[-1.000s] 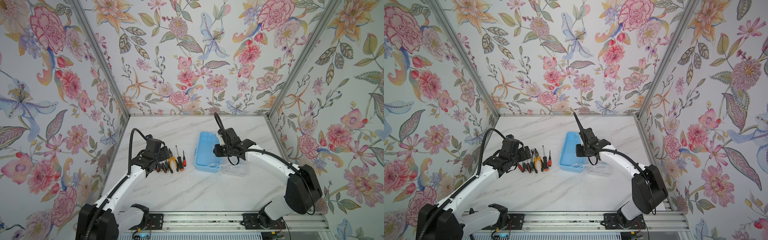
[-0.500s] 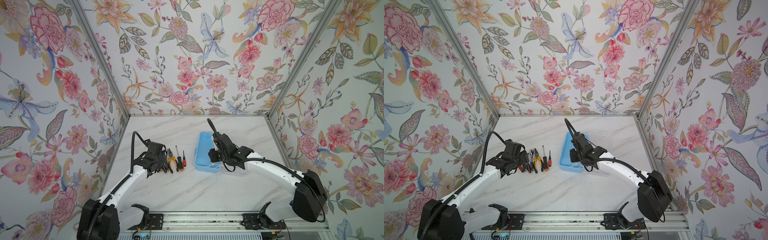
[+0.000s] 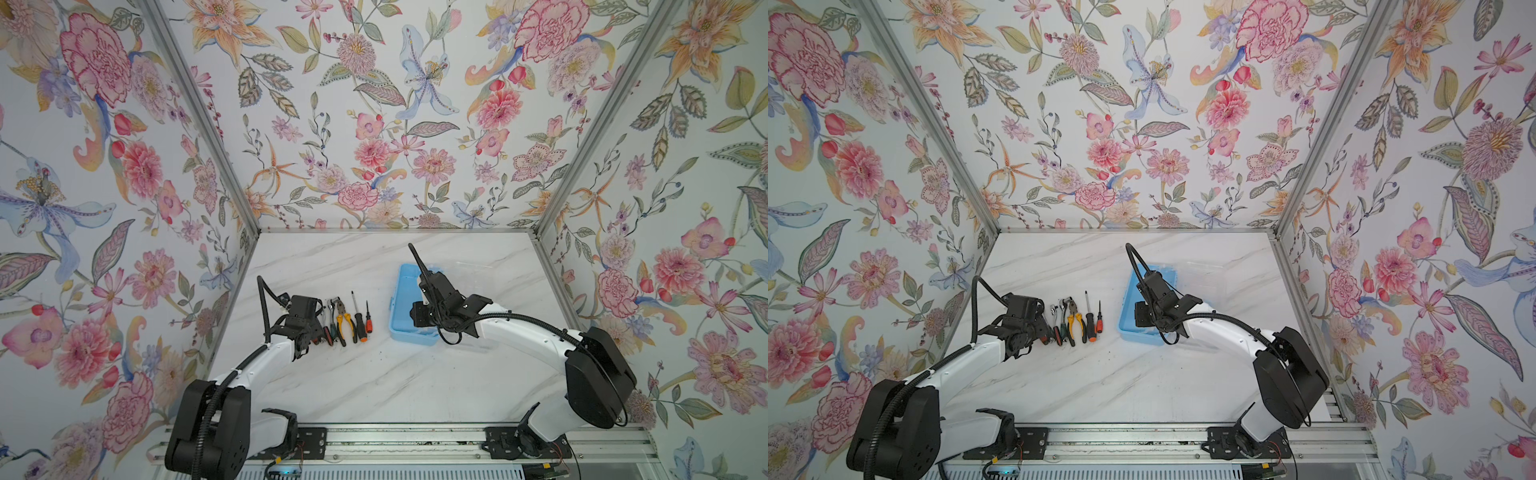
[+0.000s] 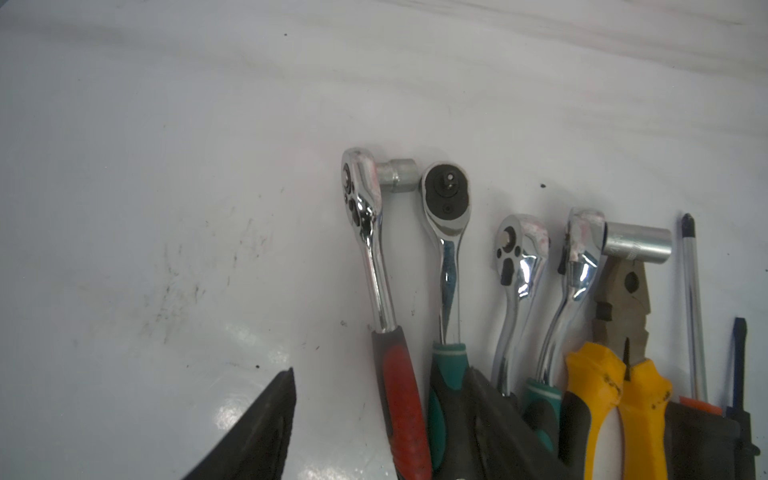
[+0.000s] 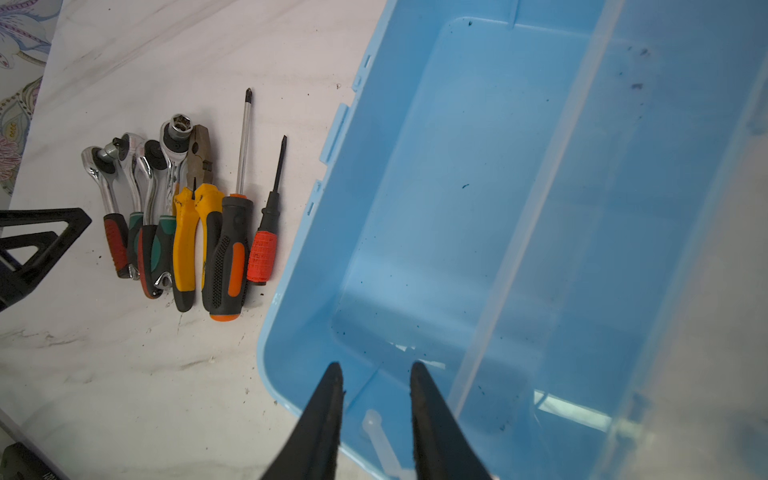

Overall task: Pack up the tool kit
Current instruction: 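Lower the left gripper and grasp the red-handled chrome ratchet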

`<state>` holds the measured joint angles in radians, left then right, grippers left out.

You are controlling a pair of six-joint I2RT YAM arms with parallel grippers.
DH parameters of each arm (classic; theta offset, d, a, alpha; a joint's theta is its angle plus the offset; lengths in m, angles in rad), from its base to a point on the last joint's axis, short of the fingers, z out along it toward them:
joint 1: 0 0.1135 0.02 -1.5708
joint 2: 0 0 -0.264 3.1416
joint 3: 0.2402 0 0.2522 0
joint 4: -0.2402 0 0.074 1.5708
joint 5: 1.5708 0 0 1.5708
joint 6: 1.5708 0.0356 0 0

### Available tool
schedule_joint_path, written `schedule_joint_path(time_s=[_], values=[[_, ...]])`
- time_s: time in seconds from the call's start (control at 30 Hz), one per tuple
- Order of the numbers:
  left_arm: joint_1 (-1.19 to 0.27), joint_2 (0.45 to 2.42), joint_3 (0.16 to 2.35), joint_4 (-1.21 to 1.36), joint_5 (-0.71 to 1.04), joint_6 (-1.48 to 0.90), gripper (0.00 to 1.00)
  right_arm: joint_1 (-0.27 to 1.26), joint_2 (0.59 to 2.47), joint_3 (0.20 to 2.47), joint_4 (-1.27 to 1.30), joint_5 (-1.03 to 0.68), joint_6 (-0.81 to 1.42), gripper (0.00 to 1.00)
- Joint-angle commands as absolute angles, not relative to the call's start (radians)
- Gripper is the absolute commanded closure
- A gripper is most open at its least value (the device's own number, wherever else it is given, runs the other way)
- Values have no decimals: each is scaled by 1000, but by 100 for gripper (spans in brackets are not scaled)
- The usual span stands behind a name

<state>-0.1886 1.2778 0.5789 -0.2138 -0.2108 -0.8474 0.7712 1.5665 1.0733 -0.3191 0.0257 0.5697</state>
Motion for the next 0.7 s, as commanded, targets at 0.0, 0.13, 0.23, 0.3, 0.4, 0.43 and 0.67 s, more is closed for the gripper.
schedule_joint_path(time_s=[0.0,0.13,0.23,0.3,0.4,0.43,0.67], values=[[-158,1339,593,-143,-204,-826,37,767,1580,1105,-316,16,574,70],[-129,1381,588,-117,-197,-812,41,762,1574,1099,-315,15,576,69],[-120,1397,592,-103,-205,-808,42,761,1571,1094,-315,24,577,69],[-109,1412,601,-99,-203,-803,43,760,1567,1092,-313,19,583,69],[-100,1432,613,-83,-193,-790,44,758,1565,1088,-314,17,581,69],[-100,1439,618,-82,-191,-786,46,757,1564,1086,-313,17,580,69],[-89,1484,638,-68,-173,-775,55,752,1547,1059,-301,14,585,69]])
